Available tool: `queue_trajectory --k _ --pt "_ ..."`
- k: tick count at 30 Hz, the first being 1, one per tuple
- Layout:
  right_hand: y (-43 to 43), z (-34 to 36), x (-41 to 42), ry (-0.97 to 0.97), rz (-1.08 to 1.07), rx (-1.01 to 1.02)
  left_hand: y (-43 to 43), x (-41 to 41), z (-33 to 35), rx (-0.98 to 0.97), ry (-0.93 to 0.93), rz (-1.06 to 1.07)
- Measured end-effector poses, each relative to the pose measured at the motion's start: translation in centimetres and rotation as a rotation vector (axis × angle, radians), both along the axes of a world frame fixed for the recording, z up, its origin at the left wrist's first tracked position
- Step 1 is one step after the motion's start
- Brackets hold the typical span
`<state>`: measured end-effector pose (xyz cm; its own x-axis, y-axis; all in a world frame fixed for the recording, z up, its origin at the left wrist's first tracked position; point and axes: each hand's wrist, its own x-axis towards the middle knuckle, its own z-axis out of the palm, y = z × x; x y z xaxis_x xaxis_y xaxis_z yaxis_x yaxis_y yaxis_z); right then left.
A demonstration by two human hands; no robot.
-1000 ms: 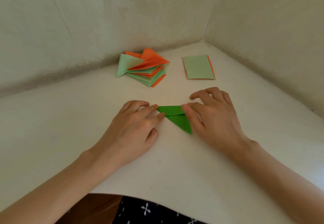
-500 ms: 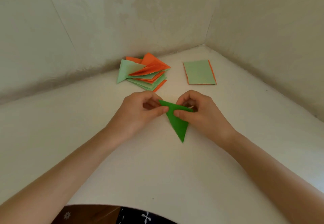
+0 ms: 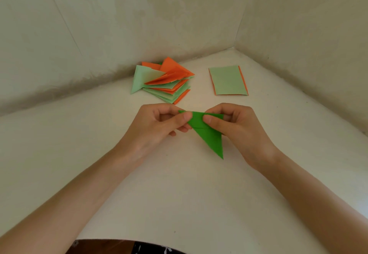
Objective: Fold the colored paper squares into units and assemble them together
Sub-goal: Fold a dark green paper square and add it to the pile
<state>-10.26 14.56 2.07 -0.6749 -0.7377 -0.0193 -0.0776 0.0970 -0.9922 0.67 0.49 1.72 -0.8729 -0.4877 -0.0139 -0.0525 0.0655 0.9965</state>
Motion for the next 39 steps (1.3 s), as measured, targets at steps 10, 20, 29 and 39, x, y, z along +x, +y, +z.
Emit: queue_trajectory --k 10,20,29,39 --pt "0.1 0.0 0.4 0.059 -0.016 -0.068 0.2 0.0 0.1 -0.089 0.031 -0.013" --pt "0.6 -0.6 0.3 0.351 0.033 0.025 0.0 -0.1 0.1 0.033 -0.020 -0.015" --pt "0.6 -0.3 0.1 0.325 -0.082 0.023 -0.2 0.0 -0.4 0.032 0.003 -0.195" --pt "0.5 0.0 -0.4 0.051 -0.072 -0.024 -0.4 0.0 -0.1 0.022 0.099 -0.102"
